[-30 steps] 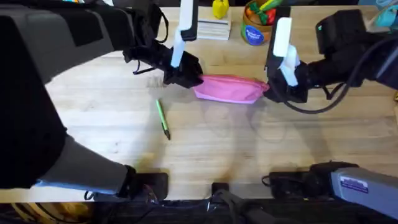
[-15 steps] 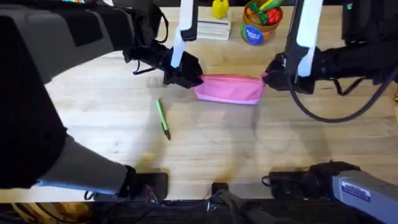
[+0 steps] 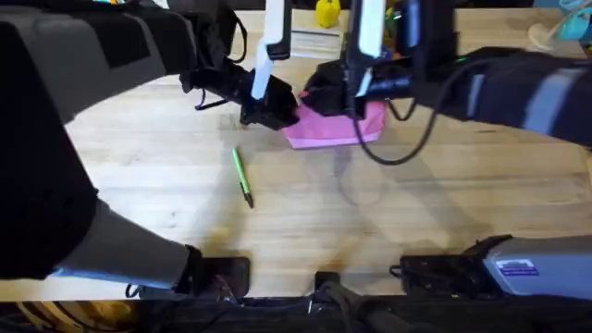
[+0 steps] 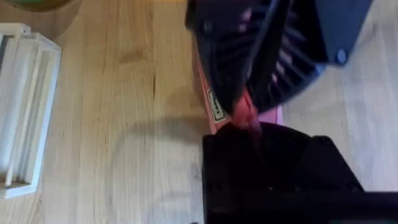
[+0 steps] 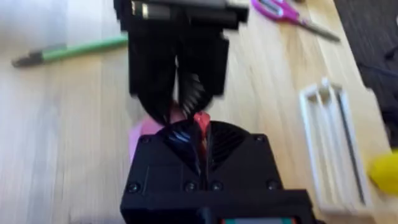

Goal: Unzip the bag, pick up the pens from the table one at a time and place them inside, then zip the bag closed.

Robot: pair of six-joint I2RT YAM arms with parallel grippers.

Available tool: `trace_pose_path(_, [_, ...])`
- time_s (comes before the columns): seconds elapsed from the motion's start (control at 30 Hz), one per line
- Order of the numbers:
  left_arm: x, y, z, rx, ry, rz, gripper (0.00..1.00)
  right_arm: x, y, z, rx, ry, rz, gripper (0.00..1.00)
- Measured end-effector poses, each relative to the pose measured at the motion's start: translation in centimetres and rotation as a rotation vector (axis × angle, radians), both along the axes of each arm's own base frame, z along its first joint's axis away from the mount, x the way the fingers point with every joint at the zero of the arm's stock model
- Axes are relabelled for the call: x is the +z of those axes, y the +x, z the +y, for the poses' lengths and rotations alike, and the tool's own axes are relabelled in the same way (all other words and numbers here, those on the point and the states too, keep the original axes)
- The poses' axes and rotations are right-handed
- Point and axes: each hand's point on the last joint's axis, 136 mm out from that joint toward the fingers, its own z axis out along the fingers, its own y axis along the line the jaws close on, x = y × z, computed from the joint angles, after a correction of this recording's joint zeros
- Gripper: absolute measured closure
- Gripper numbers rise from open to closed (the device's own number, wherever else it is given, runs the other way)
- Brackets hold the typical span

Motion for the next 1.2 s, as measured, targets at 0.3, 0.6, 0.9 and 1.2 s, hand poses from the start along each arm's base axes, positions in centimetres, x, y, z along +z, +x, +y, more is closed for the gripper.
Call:
trace_pose_path(0.3, [-0.3,0.5,1.0,0.028,0.027,-0.001,0.957,-1.0,-0.3,3.4,0.023,0.068,0.059,0.969])
trace_pose_path(0.6, [-0.2,0.1,0.4,0.012,0.019,0.003,0.957,1.5,0.9,2.5,-0.002,0.122,0.020,0.107])
trace_pose_path(0.9, [-0.2,0.1,0.3,0.009,0.019,0.004,0.957,1.9,2.1,0.9,-0.048,0.121,0.018,0.008])
trace_pose_path(1.2, [-0.2,0.1,0.3,0.009,0.019,0.003,0.957,4.2,0.9,-2.7,-0.161,0.060,0.043,0.008])
